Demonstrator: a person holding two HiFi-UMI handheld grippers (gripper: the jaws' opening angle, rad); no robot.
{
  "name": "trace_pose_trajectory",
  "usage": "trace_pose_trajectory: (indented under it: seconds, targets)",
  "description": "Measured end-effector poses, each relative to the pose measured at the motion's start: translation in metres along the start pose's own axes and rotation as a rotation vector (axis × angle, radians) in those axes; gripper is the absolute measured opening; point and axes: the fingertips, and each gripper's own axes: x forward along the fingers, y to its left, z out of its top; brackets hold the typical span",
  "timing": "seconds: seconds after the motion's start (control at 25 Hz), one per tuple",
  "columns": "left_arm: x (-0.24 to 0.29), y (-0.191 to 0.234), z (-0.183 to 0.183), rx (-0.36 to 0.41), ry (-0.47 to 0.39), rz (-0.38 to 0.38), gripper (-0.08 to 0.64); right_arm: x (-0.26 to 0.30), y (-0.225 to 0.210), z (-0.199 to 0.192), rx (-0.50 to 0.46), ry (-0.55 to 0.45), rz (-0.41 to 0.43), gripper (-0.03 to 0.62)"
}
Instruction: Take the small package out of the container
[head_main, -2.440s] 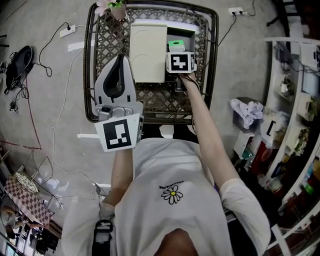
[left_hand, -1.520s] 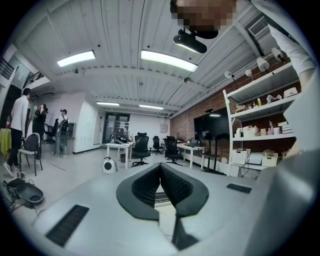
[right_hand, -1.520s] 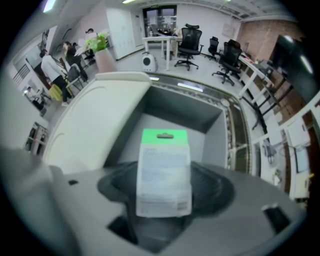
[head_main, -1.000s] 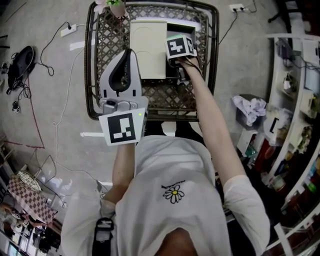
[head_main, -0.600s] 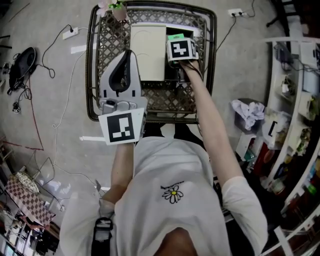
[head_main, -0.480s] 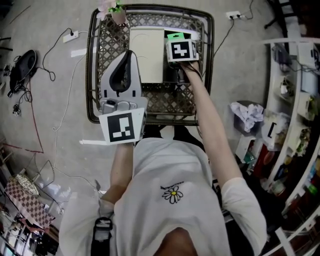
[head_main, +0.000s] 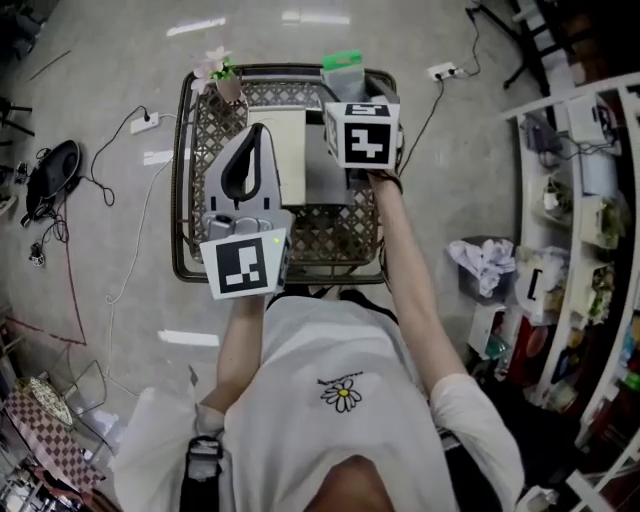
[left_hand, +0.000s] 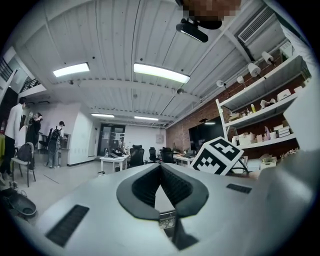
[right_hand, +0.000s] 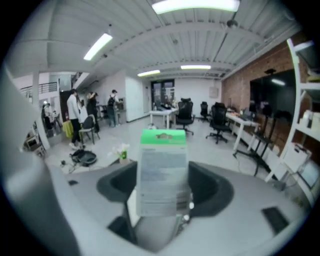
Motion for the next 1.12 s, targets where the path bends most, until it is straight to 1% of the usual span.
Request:
trace_pose_trajectory:
  seconds: [0.12,0.24,0.44,0.64,0.72,0.84,1.12]
  targets:
    - [0.001,-0.012,0.025,0.010,-0.047,-0.010,0.025,-0.044,0.006,0.043,-0.001,-0.157,0.025,0.316]
    - [0.000,-0.025,0.048,0.036,-0.090,-0.021,0.025,-0.094,0.008,0.069,0.028,-0.299,0.047,0.316]
    - [-0.008,-0.039,0.075,0.062,-0.141,-0.020,0.025,-0.166,0.006,0.089,0.067,-0.498,0.078,0.316]
    - [-0.018,-0.053,0.090,0.097,-0.181,-0.013,0.025,-0.225,-0.009,0.097,0.083,-0.681,0.069,0.316]
    - [-0.020,-0.059,0.094,0.111,-0.191,-0.011,0.025,-0.240,-0.015,0.093,0.089,-0.723,0.057,0.316]
    - [-0.022,-0.068,0.098,0.125,-0.199,-0.016,0.025,-0.256,-0.021,0.084,0.092,-0.759,0.043,0.316]
    - [-0.029,-0.085,0.106,0.140,-0.215,-0.022,0.025,-0.276,-0.023,0.073,0.062,-0.792,0.040,0.316]
